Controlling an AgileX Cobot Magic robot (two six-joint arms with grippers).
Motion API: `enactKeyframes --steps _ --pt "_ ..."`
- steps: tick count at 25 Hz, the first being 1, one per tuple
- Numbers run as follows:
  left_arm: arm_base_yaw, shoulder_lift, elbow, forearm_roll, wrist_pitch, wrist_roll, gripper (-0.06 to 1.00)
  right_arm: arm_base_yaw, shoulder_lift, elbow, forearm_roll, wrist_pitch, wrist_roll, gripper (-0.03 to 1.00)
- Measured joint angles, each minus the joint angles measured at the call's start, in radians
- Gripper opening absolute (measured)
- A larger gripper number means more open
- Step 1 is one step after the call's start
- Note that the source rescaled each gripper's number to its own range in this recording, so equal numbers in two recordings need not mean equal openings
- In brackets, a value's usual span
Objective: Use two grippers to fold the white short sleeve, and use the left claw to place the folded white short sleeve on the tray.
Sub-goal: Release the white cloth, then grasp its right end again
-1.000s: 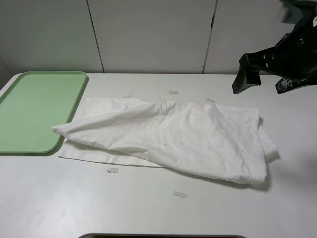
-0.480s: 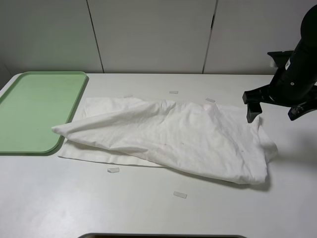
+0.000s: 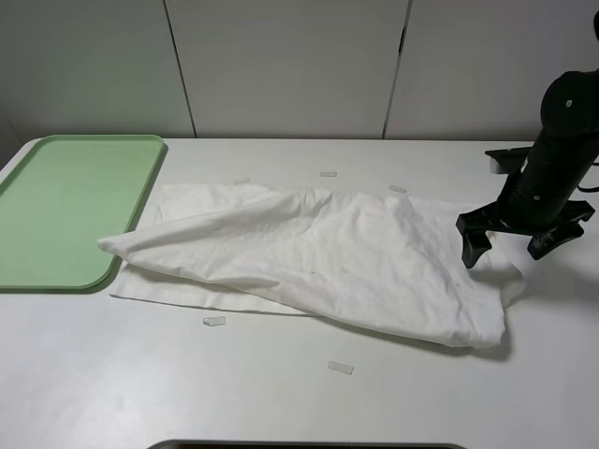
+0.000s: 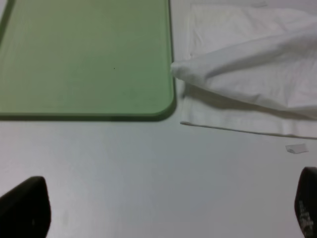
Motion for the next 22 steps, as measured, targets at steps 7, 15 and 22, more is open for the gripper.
enactKeyframes --steps 7,15,22 --pt "0.000 0.000 0.000 0.000 0.000 0.000 0.98 -0.003 0.099 0.000 0.016 -0.064 -0.050 1.00" --pt "0.000 0.000 0.000 0.000 0.000 0.000 0.98 -0.005 0.155 -0.005 0.024 -0.103 -0.081 1.00" --pt "0.000 0.000 0.000 0.000 0.000 0.000 0.98 -0.005 0.174 -0.013 0.030 -0.093 -0.085 1.00"
